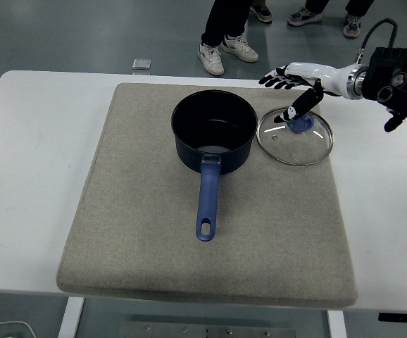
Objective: Lift the pot lid and place it to the right of the pot.
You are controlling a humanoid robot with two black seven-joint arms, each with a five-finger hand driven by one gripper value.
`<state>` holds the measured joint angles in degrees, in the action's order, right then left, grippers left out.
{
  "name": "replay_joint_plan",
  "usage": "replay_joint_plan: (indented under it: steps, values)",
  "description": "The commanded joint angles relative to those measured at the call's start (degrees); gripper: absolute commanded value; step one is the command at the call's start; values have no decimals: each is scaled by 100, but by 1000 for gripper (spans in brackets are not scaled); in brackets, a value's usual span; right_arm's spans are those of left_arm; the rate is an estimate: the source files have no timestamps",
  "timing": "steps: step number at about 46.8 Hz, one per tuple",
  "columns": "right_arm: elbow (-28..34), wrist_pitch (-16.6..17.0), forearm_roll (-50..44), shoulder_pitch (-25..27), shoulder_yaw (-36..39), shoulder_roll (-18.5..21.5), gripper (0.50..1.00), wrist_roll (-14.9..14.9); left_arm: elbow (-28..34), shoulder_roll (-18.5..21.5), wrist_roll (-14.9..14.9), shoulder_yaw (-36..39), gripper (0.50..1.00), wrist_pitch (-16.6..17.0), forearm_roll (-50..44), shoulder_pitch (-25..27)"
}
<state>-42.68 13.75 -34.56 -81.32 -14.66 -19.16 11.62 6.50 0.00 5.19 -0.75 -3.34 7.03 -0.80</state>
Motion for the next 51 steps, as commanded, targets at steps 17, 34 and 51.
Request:
replay_joint_plan:
  steps: [17,34,51]
  values:
    - [111,23,2497,240,324,0,895,-107,0,0,0,4,1000,0,0,1]
    - [498,348,4950,617,763,9,895,-414,0,0,0,4,1000,0,0,1]
    - [586,506,6206,1320,1976,88,897,-845,0,0,0,4,1000,0,0,1]
